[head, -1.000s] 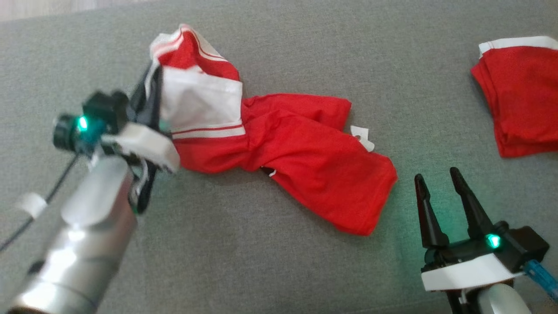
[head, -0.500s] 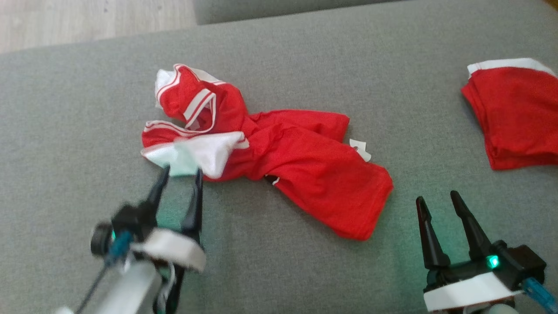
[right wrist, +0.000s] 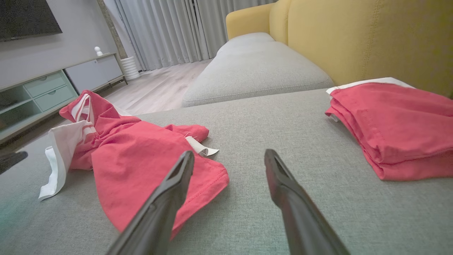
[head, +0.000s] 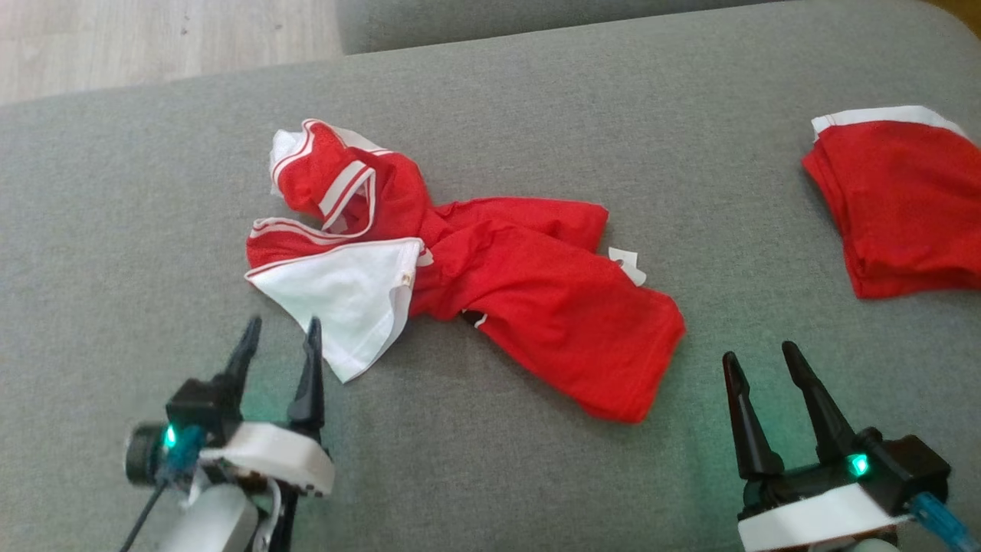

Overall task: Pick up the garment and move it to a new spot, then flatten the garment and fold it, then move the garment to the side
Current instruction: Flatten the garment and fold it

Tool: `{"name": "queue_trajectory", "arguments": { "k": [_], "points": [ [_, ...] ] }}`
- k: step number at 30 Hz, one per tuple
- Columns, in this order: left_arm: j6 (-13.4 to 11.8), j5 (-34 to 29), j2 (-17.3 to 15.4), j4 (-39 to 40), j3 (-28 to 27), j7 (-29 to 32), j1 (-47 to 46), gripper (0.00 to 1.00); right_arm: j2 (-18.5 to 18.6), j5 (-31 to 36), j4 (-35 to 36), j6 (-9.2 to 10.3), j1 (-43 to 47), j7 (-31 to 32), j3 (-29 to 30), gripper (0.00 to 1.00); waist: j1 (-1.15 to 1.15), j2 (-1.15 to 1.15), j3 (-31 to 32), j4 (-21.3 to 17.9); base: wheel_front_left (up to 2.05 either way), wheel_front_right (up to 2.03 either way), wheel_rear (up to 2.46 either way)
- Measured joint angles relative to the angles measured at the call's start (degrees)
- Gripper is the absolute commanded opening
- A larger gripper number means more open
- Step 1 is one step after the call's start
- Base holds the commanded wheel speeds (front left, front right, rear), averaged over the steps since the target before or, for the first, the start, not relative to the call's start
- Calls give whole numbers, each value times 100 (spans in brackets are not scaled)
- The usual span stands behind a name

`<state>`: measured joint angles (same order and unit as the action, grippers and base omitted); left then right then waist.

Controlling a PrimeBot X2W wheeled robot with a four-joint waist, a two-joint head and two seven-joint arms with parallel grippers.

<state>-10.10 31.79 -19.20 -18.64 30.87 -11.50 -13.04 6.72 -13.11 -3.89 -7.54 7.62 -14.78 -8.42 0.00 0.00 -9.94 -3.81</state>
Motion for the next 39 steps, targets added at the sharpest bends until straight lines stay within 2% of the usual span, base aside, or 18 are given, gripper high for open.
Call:
{"name": "queue_trajectory", "arguments": {
  "k": [2, 8, 21, 22, 24, 26, 32, 35, 39],
  "points": [
    [11, 207, 73, -109, -33, 94, 103, 100, 1, 0, 0, 1, 1, 0, -2, 100, 0, 0, -21, -20, 0, 0, 0],
    [103, 215, 245, -437, 257, 343, 248, 100, 7, 0, -1, 1, -7, 0, -10, 100, 0, 0, -85, -112, 0, 0, 0],
    [263, 148, 405, -1122, 410, 182, -95, 100, 43, 2, 1, 0, -36, 0, -29, 100, 0, 0, -177, -175, 0, 0, 0],
    [283, 148, 414, -1160, 423, 182, -119, 90, 54, 2, 1, 0, -36, 0, -29, 100, 0, 0, -183, -178, 0, 0, 0],
    [344, 148, 427, -1230, 426, 176, -174, 37, 71, 2, 2, 1, -38, 0, -27, 100, 0, 0, -194, -181, 0, 0, 0],
    [360, 141, 442, -1277, 435, 107, -233, 0, 79, 2, 3, 0, -43, 0, -24, 100, 0, 0, -202, -168, 0, 0, 0],
    [346, 100, 497, -1278, 387, -133, -230, 0, 89, 9, 5, 0, -53, 0, -11, 100, 0, 0, -194, -87, 0, 0, 0],
    [129, 101, 390, -960, 18, -230, -176, 0, 89, 9, 5, 1, -53, 0, -8, 100, 0, 0, -204, -27, 0, 0, 0],
    [-291, 80, -42, -225, -601, -279, -35, 0, 91, 8, -10, 1, -54, 0, -15, 100, 0, 0, -220, 61, 0, 0, 0]
  ]
}}
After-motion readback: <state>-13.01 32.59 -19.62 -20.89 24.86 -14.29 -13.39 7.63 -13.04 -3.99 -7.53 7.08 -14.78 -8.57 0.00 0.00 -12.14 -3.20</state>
